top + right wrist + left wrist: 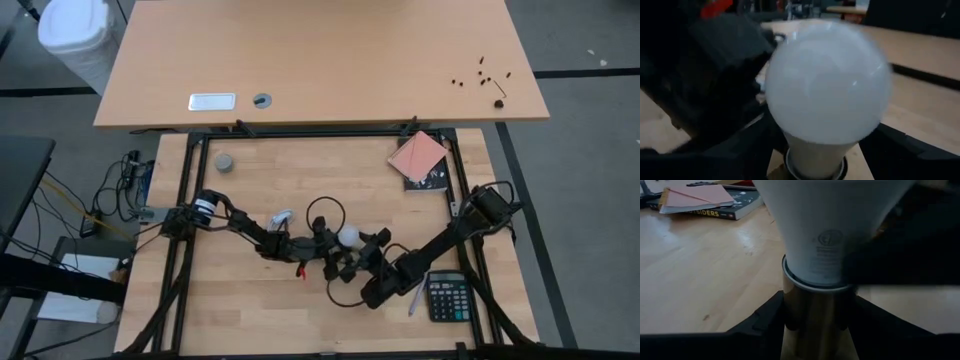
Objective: Screw lightbulb
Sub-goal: Remove the white lightbulb from the gold lamp
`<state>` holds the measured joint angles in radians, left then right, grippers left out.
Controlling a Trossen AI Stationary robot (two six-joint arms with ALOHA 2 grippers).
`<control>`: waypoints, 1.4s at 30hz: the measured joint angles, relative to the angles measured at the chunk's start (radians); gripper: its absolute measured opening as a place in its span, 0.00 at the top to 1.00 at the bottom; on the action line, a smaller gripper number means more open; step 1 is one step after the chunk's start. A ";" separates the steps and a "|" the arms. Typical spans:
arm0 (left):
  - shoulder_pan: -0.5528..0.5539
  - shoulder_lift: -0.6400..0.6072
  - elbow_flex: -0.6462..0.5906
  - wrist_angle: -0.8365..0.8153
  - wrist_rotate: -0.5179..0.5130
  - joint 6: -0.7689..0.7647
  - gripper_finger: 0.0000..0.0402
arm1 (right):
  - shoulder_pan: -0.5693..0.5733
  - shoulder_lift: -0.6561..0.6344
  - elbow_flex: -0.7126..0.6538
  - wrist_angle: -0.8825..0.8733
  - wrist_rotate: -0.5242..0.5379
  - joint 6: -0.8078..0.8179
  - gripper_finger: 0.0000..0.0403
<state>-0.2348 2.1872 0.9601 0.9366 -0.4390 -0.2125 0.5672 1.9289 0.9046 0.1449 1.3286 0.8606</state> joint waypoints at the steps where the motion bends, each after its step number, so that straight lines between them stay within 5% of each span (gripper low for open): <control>1: 0.001 0.000 0.001 -0.008 -0.005 0.002 0.54 | -0.007 0.000 -0.005 0.005 -0.025 -0.010 0.30; 23: 0.002 -0.001 -0.002 -0.023 0.004 0.054 0.54 | -0.060 -0.053 -0.007 0.074 -0.246 -0.152 0.23; 36: 0.002 0.000 0.000 -0.024 0.010 0.074 0.54 | -0.049 -0.082 -0.007 0.086 -0.205 -0.253 0.28; 42: 0.002 0.001 0.000 -0.022 0.011 0.071 0.54 | -0.059 -0.133 -0.007 0.028 -0.269 -0.258 0.30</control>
<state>-0.2329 2.1880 0.9604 0.9146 -0.4282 -0.1414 0.5079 1.7963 0.8974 0.1732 1.0600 0.6031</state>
